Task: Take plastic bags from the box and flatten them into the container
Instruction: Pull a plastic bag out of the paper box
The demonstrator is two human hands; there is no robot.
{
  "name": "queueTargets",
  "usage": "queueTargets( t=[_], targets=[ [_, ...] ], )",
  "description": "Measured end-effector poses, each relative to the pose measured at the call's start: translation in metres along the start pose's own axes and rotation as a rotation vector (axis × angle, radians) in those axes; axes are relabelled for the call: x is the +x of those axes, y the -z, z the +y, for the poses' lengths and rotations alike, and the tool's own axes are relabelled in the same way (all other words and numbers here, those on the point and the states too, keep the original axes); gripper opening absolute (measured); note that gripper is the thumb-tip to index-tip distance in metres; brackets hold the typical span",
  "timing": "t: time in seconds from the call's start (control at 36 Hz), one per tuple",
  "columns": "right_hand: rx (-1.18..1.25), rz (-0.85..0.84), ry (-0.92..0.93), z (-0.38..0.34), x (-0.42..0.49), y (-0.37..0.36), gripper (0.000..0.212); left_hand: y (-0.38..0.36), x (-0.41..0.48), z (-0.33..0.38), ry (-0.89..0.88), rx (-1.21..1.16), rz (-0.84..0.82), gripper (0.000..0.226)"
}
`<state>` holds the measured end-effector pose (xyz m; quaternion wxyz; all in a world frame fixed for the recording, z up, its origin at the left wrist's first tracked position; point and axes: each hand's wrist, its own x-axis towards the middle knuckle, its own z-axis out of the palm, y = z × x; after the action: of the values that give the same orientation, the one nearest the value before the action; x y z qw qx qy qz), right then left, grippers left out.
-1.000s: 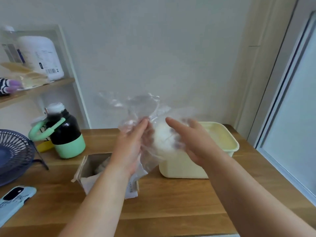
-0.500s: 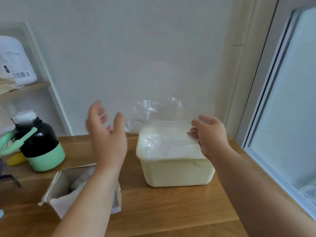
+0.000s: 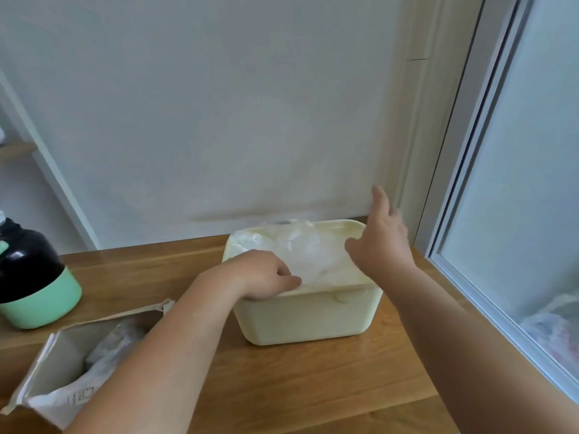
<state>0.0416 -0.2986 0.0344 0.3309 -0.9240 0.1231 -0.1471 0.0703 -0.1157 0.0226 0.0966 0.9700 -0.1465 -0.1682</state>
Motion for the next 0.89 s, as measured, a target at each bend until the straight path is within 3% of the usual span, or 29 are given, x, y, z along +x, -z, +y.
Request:
queueTargets(
  t=[0.06, 0.11, 0.17, 0.25, 0.39, 0.47, 0.58, 0.69, 0.78, 0.83, 0.89],
  targets=[
    [-0.189, 0.047, 0.225, -0.003, 0.000, 0.003, 0.080, 0.002, 0.003, 0.000, -0.013, -0.033, -0.001, 0.038],
    [-0.235, -0.061, 0.414, -0.008, 0.005, 0.004, 0.065, 0.007, 0.003, 0.000, -0.033, -0.034, 0.025, 0.037],
    [-0.214, -0.224, 0.448, -0.013, 0.011, 0.001, 0.052, 0.010, 0.006, -0.001, -0.078, 0.032, 0.163, 0.039],
    [-0.281, -0.407, 0.403, -0.015, 0.024, -0.008, 0.051, 0.014, 0.008, -0.001, -0.149, 0.115, 0.323, 0.046],
    [-0.468, -0.741, 0.333, -0.009, 0.035, -0.020, 0.077, 0.007, 0.015, -0.009, -0.122, 0.161, 0.071, 0.074],
    [-0.575, -0.850, 0.269, -0.004, 0.039, -0.029, 0.078, 0.002, 0.024, -0.013, -0.022, 0.128, -0.047, 0.074],
    [-0.649, -0.788, 0.248, 0.004, 0.042, -0.038, 0.066, -0.001, 0.034, -0.004, 0.007, 0.215, -0.130, 0.047],
    [-0.609, -0.472, 0.340, 0.005, 0.047, -0.035, 0.051, -0.002, 0.033, 0.007, 0.024, 0.216, -0.147, 0.042],
    [-0.494, -0.341, 0.330, -0.005, 0.046, -0.021, 0.041, 0.007, 0.024, 0.008, 0.073, 0.270, -0.046, 0.062],
    [-0.398, -0.352, 0.284, -0.011, 0.042, -0.015, 0.033, 0.015, 0.015, 0.007, 0.067, 0.343, 0.092, 0.068],
    [-0.423, -0.415, 0.273, -0.017, 0.037, -0.015, 0.040, 0.022, 0.009, 0.007, -0.013, 0.355, 0.262, 0.062]
  ],
)
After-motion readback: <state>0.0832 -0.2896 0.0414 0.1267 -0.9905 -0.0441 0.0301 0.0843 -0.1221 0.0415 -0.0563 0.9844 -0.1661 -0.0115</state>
